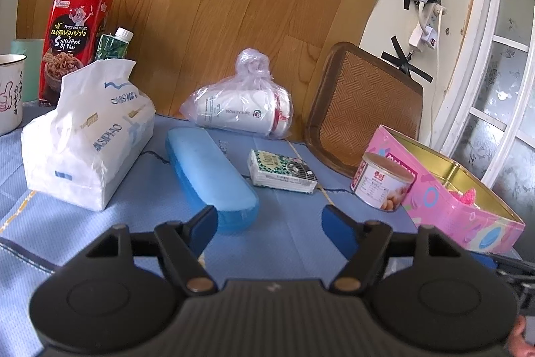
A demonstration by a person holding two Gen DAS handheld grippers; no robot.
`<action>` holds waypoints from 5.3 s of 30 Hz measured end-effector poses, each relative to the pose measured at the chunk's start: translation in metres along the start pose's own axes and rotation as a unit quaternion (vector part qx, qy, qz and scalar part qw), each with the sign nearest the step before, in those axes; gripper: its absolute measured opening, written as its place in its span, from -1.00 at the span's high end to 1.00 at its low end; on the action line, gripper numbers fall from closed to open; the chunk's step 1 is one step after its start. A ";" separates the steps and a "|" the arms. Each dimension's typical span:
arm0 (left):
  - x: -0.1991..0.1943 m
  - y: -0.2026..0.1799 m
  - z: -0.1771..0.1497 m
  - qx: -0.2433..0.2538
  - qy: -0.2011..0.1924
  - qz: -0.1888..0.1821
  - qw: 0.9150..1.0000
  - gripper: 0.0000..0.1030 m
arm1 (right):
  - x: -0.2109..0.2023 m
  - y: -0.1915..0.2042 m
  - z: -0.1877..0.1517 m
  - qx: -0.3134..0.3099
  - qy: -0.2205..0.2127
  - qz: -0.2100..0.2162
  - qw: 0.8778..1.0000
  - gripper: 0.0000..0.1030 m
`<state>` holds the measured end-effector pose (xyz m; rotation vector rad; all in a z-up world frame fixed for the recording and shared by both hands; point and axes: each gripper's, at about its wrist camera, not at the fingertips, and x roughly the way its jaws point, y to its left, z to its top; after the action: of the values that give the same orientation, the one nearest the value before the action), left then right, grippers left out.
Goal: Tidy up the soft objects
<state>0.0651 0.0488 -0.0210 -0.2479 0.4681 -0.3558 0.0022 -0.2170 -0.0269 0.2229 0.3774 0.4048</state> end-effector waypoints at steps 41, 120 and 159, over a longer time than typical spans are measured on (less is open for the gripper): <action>-0.001 -0.003 -0.001 0.000 -0.002 0.000 1.000 -0.41 | 0.007 -0.013 -0.003 0.021 0.024 0.014 0.999 -0.16; -0.008 -0.045 -0.034 -0.043 0.157 -0.140 0.977 -0.09 | 0.009 0.058 -0.027 -0.148 0.137 0.036 0.979 -0.68; 0.087 -0.226 0.052 0.104 0.065 -0.192 0.974 -0.17 | -0.043 -0.126 0.054 -0.002 -0.085 -0.280 0.956 -0.38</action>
<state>0.0997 -0.1821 0.0600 -0.1101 0.5074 -0.7980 0.0295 -0.3553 -0.0003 0.1376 0.2546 -0.1733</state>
